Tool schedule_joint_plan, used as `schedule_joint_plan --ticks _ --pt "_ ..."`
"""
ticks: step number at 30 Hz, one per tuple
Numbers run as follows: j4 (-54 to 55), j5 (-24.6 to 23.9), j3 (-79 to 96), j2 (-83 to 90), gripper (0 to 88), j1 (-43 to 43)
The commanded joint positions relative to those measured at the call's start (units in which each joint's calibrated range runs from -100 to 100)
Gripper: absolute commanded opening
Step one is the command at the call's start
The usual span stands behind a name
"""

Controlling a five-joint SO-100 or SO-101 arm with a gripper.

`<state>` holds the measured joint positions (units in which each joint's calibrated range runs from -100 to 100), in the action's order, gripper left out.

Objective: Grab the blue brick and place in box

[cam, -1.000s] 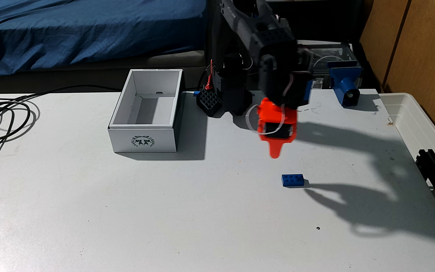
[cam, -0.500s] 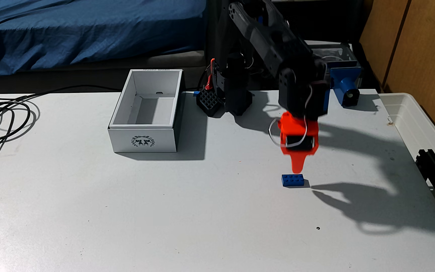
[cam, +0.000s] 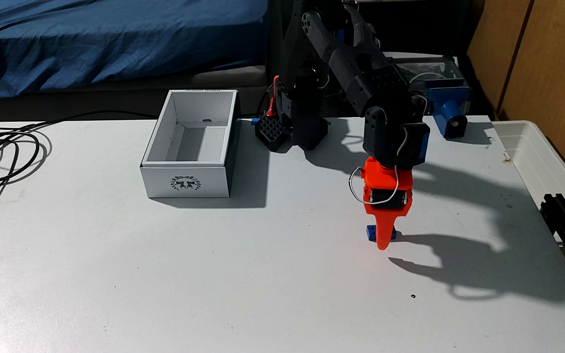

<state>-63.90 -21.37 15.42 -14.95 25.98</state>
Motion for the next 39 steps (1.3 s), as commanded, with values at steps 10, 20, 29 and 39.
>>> schedule_joint_plan --ticks 10,20,29,39 --pt "-6.20 -0.49 -0.87 8.14 15.2 -1.24" --pt "-8.53 -0.49 0.28 9.24 15.2 -1.24" --pt "-7.58 -0.55 4.36 9.24 15.3 -0.64" --pt "-0.94 -0.55 8.36 9.07 15.2 -0.64"
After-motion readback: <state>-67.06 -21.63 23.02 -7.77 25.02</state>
